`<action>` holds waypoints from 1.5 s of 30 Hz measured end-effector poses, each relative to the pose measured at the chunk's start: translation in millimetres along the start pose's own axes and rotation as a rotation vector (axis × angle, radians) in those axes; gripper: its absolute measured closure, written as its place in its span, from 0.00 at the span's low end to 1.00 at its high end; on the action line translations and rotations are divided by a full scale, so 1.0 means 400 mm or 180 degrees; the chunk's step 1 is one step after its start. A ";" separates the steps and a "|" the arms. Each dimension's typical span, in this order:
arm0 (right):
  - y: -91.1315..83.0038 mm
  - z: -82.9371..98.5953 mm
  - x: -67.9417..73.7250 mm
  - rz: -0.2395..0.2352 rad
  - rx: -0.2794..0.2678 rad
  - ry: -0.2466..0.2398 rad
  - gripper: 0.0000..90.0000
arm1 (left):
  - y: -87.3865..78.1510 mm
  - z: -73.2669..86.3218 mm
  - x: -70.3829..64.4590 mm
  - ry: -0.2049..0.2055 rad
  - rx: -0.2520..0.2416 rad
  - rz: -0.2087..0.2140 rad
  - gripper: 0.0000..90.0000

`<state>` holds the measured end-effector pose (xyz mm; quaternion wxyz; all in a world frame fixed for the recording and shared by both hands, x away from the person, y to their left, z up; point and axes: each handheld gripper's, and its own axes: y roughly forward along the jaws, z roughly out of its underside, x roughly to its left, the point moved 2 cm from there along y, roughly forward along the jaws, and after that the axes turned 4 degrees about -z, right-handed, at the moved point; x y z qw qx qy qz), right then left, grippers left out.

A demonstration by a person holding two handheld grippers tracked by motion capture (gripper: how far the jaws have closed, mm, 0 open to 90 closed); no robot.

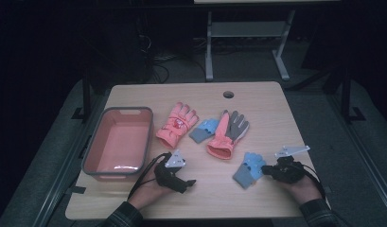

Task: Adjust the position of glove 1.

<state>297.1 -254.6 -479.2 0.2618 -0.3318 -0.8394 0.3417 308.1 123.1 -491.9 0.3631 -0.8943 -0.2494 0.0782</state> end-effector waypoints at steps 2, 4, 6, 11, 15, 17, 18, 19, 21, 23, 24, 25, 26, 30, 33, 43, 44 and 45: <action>-0.001 0.000 0.000 0.0009 -0.0011 -0.0022 0.96 | 0.000 0.000 0.000 -0.0001 -0.0001 0.0000 0.14; -0.014 -0.004 0.000 0.0030 -0.0080 0.0003 0.96 | 0.000 0.000 0.000 -0.0002 0.0000 -0.0001 0.14; -0.037 -0.012 -0.004 0.0080 -0.0221 0.0016 0.96 | 0.000 0.000 0.000 -0.0002 0.0000 -0.0001 0.14; -0.073 -0.027 -0.015 0.0138 -0.0398 0.0008 0.96 | 0.000 0.000 0.000 -0.0001 -0.0001 -0.0003 0.14; -0.100 -0.036 -0.020 0.0184 -0.0526 0.0019 0.96 | 0.000 0.000 0.000 -0.0002 -0.0001 -0.0003 0.14; -0.117 -0.042 -0.020 0.0233 -0.0587 0.0007 0.96 | 0.000 0.000 0.000 -0.0002 0.0001 -0.0002 0.14; -0.117 -0.042 -0.020 0.0233 -0.0587 0.0007 0.96 | 0.000 0.000 0.000 -0.0002 0.0001 -0.0002 0.14; -0.137 -0.047 -0.020 0.0253 -0.0653 0.0000 0.96 | 0.000 -0.001 0.000 -0.0003 0.0002 -0.0001 0.14; -0.155 -0.052 -0.017 0.0278 -0.0696 0.0000 0.96 | 0.000 -0.001 0.000 -0.0005 0.0002 -0.0001 0.14; -0.173 -0.057 -0.012 0.0308 -0.0721 -0.0037 0.96 | 0.000 0.000 0.000 -0.0004 0.0003 -0.0001 0.14; -0.182 -0.059 -0.007 0.0298 -0.0738 -0.0030 0.96 | 0.000 0.000 0.000 -0.0004 0.0003 -0.0001 0.14; -0.190 -0.063 -0.002 0.0293 -0.0753 -0.0037 0.96 | 0.000 -0.001 0.000 -0.0004 0.0005 -0.0001 0.14; -0.197 -0.066 0.004 0.0293 -0.0753 -0.0040 0.96 | 0.000 0.000 0.000 -0.0004 0.0004 -0.0002 0.14; -0.212 -0.075 0.021 0.0285 -0.0750 -0.0072 0.96 | 0.000 -0.001 0.000 -0.0004 0.0003 -0.0002 0.14; -0.203 -0.083 0.042 0.0247 -0.0703 -0.0159 0.96 | 0.001 -0.001 -0.001 -0.0016 -0.0006 -0.0003 0.14; -0.123 -0.112 0.100 0.0021 -0.0548 -0.0312 0.95 | 0.000 -0.001 0.000 -0.0007 0.0002 -0.0002 0.14; -0.098 -0.120 0.113 -0.0010 -0.0491 -0.0363 0.95 | 0.000 -0.001 0.000 -0.0005 0.0002 -0.0001 0.14; -0.090 -0.122 0.118 -0.0023 -0.0470 -0.0362 0.95 | 0.000 -0.001 0.000 -0.0009 -0.0001 0.0000 0.14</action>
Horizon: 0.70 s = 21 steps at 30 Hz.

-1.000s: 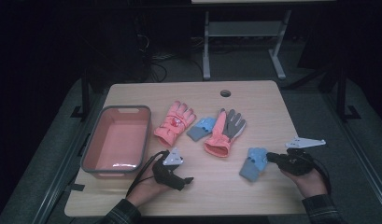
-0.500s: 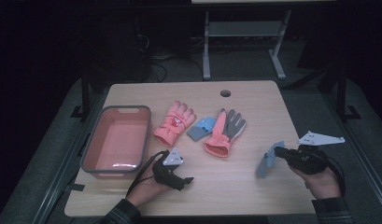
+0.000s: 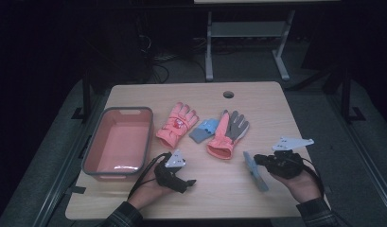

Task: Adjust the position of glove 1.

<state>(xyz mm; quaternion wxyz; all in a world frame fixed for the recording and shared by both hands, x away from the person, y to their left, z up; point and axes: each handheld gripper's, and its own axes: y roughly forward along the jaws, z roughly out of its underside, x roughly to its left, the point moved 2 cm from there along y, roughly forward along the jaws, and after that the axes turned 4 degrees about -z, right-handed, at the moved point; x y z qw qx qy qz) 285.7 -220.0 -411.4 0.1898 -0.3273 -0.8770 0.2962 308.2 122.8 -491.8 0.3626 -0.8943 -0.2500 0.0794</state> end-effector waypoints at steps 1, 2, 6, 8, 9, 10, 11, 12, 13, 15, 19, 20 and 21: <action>0.000 0.000 0.000 0.0000 0.0000 0.0000 0.95 | 0.000 0.000 0.000 0.0000 0.0000 0.0000 0.14; 0.011 -0.002 0.003 -0.0014 0.0023 -0.0024 0.95 | 0.000 0.000 0.000 -0.0006 -0.0006 0.0000 0.14; 0.054 -0.007 0.018 -0.0084 0.0107 -0.0078 0.95 | 0.001 0.000 -0.001 -0.0019 -0.0014 0.0001 0.14; 0.087 -0.004 0.024 -0.0134 0.0187 -0.0111 0.95 | 0.000 0.000 0.000 -0.0002 -0.0001 0.0000 0.14; 0.087 -0.004 0.024 -0.0134 0.0187 -0.0111 0.95 | 0.000 0.000 0.000 -0.0002 -0.0001 0.0000 0.14; 0.110 0.000 0.027 -0.0195 0.0228 -0.0098 0.92 | 0.000 0.000 0.000 0.0003 0.0002 0.0000 0.14; 0.117 0.001 0.028 -0.0199 0.0212 -0.0105 0.89 | 0.000 0.000 0.000 0.0005 0.0003 -0.0001 0.14; 0.122 0.004 0.029 -0.0215 0.0214 -0.0121 0.84 | 0.000 0.000 0.000 0.0003 0.0002 0.0000 0.14; 0.122 0.004 0.029 -0.0215 0.0214 -0.0121 0.84 | 0.000 0.000 0.000 0.0003 0.0002 0.0000 0.14; 0.117 0.014 0.019 -0.0222 0.0177 -0.0090 0.78 | -0.001 0.001 -0.001 -0.0006 -0.0003 0.0003 0.14; 0.092 0.041 -0.005 -0.0168 0.0251 -0.0082 0.94 | -0.001 0.001 -0.001 -0.0001 -0.0008 0.0001 0.14; 0.092 0.041 -0.005 -0.0168 0.0251 -0.0082 0.94 | -0.001 0.001 -0.001 -0.0001 -0.0008 0.0001 0.14; 0.082 0.064 -0.014 -0.0170 0.0348 -0.0086 1.00 | -0.001 0.001 -0.001 -0.0001 -0.0010 -0.0001 0.14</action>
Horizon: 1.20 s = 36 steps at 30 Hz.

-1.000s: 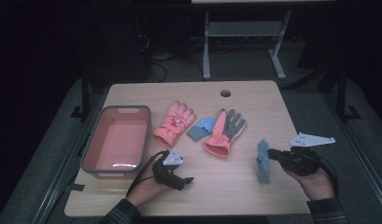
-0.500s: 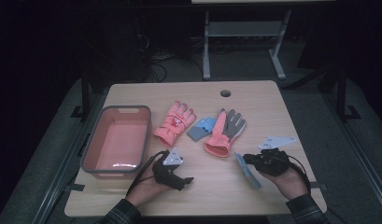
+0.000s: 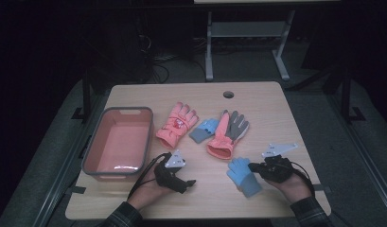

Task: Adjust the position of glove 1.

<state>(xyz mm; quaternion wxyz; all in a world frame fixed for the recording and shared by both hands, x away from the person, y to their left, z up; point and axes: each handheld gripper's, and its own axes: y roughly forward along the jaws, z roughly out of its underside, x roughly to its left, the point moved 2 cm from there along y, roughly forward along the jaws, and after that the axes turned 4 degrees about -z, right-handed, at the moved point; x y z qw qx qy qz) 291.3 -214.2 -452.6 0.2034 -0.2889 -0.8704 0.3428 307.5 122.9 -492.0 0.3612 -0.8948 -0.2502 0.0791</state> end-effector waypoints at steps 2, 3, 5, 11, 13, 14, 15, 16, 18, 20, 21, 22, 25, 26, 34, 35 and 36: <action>-0.005 0.024 -0.004 0.0020 0.0117 -0.0018 1.00 | 0.000 0.000 0.000 0.0001 -0.0001 0.0000 0.14; -0.006 0.031 -0.005 0.0028 0.0141 -0.0037 1.00 | 0.000 0.000 0.000 0.0001 -0.0001 0.0000 0.14; -0.004 0.045 -0.006 0.0095 0.0246 -0.0090 1.00 | 0.000 0.000 0.000 0.0001 -0.0002 -0.0001 0.14; 0.001 0.060 0.014 -0.0018 0.0367 -0.0117 1.00 | 0.000 0.000 0.000 -0.0001 -0.0002 0.0000 0.14; 0.003 0.060 0.025 -0.0083 0.0370 -0.0114 1.00 | 0.000 0.000 0.000 0.0001 0.0000 -0.0001 0.14; 0.005 0.060 0.031 -0.0130 0.0374 -0.0119 1.00 | 0.000 0.000 0.000 -0.0001 -0.0002 0.0000 0.14; 0.008 0.059 0.037 -0.0169 0.0372 -0.0147 1.00 | 0.000 0.000 0.000 -0.0001 -0.0002 0.0000 0.14; 0.008 0.059 0.037 -0.0169 0.0372 -0.0147 1.00 | 0.000 0.000 0.000 0.0000 -0.0002 -0.0001 0.14; 0.016 0.054 0.054 -0.0265 0.0389 -0.0165 1.00 | 0.000 0.000 0.000 0.0001 -0.0001 0.0000 0.14; 0.029 0.048 0.073 -0.0378 0.0380 -0.0233 1.00 | 0.000 0.000 0.000 0.0001 -0.0001 0.0000 0.14; 0.032 0.046 0.079 -0.0401 0.0389 -0.0237 1.00 | 0.000 0.000 0.000 0.0000 -0.0001 0.0000 0.14; 0.037 0.043 0.085 -0.0432 0.0382 -0.0239 1.00 | 0.000 0.000 0.000 0.0000 -0.0001 0.0000 0.14; 0.052 0.035 0.097 -0.0497 0.0409 -0.0306 1.00 | 0.000 0.000 0.000 0.0001 -0.0001 0.0000 0.14; 0.059 0.032 0.103 -0.0533 0.0401 -0.0303 1.00 | 0.000 0.000 0.000 0.0000 -0.0002 -0.0001 0.14; 0.091 0.014 0.132 -0.0653 0.0433 -0.0425 1.00 | 0.000 0.000 0.000 0.0002 0.0000 0.0000 0.14; 0.093 0.013 0.133 -0.0662 0.0433 -0.0429 1.00 | 0.000 0.000 0.000 0.0002 0.0000 0.0000 0.14; 0.093 0.013 0.133 -0.0662 0.0433 -0.0429 1.00 | 0.000 0.000 0.000 0.0002 0.0000 0.0000 0.14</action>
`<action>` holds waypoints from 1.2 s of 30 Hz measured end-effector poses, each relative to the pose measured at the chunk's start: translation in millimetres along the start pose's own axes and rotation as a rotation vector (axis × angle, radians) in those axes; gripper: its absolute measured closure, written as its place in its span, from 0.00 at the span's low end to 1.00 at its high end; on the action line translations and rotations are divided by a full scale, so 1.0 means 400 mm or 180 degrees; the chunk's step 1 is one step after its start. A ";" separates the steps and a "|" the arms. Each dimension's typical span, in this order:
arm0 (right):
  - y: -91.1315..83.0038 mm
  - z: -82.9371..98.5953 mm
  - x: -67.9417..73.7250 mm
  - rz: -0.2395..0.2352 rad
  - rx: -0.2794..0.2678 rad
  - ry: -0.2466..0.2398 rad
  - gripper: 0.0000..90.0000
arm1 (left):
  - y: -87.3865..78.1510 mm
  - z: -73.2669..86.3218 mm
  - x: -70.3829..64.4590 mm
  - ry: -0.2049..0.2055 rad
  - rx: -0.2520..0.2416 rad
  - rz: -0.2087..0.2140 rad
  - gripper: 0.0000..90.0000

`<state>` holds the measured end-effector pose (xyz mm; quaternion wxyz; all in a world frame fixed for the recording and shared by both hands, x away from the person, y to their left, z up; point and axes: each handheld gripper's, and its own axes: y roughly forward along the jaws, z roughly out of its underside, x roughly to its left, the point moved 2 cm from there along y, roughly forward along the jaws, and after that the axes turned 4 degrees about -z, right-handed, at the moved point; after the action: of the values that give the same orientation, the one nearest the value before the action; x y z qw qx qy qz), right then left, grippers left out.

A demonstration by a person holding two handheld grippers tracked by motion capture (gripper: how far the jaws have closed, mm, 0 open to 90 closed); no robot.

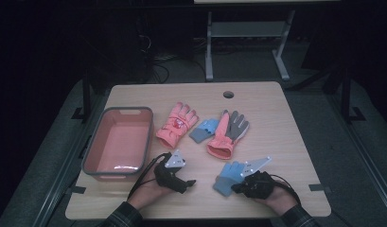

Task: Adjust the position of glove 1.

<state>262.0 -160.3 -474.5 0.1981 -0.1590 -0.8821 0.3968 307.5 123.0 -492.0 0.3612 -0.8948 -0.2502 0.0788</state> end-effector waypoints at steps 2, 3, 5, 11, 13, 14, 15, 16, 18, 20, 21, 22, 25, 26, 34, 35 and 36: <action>0.001 0.000 -0.002 0.0012 0.0012 -0.0015 1.00 | 0.000 0.000 0.000 0.0000 0.0000 0.0000 0.14; 0.001 0.000 -0.001 0.0004 0.0004 0.0002 1.00 | 0.000 0.000 0.000 0.0000 0.0000 0.0000 0.14; -0.006 0.002 -0.005 0.0019 -0.0014 0.0015 1.00 | 0.000 0.000 0.000 -0.0001 0.0000 0.0000 0.14; -0.048 0.019 -0.031 0.0159 -0.0212 0.0153 0.84 | 0.000 0.000 0.000 0.0000 0.0000 0.0000 0.14; -0.060 0.024 -0.040 0.0234 -0.0260 0.0216 0.76 | 0.000 0.000 0.000 -0.0001 -0.0001 0.0000 0.14; -0.065 0.027 -0.046 0.0271 -0.0291 0.0248 0.74 | 0.000 0.000 0.000 -0.0001 -0.0001 0.0000 0.14; -0.065 0.027 -0.046 0.0271 -0.0291 0.0248 0.74 | 0.000 0.000 0.000 -0.0001 -0.0001 0.0000 0.14; -0.078 0.035 -0.062 0.0364 -0.0347 0.0295 0.68 | 0.000 0.000 0.000 0.0000 -0.0001 0.0000 0.14; -0.087 0.041 -0.077 0.0456 -0.0380 0.0356 0.62 | -0.001 0.000 0.000 0.0005 0.0009 0.0002 0.14; -0.099 0.048 -0.095 0.0577 -0.0457 0.0410 0.56 | -0.003 0.001 0.001 0.0011 0.0024 0.0001 0.14; -0.104 0.052 -0.104 0.0611 -0.0498 0.0449 0.53 | -0.002 0.001 0.001 0.0010 0.0023 0.0000 0.14; -0.108 0.055 -0.115 0.0655 -0.0529 0.0481 0.50 | -0.002 0.001 0.001 0.0009 0.0022 0.0001 0.14; -0.117 0.069 -0.143 0.0837 -0.0573 0.0527 0.42 | -0.002 0.001 0.001 0.0011 0.0015 -0.0001 0.14; -0.117 0.069 -0.143 0.0837 -0.0573 0.0527 0.42 | -0.002 0.001 0.001 0.0011 0.0015 -0.0001 0.14; -0.133 0.119 -0.205 0.1169 -0.0687 0.0694 0.27 | -0.003 0.001 0.001 0.0015 0.0036 0.0002 0.14; -0.133 0.123 -0.211 0.1191 -0.0691 0.0718 0.26 | -0.002 -0.001 0.001 0.0007 0.0030 0.0005 0.14; -0.132 0.125 -0.215 0.1215 -0.0703 0.0742 0.24 | -0.003 -0.001 0.002 0.0029 0.0050 0.0000 0.14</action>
<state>306.8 -263.4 -483.7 0.2014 -0.3882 -0.8453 0.3071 308.0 123.7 -490.9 0.3694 -0.8923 -0.2479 0.0768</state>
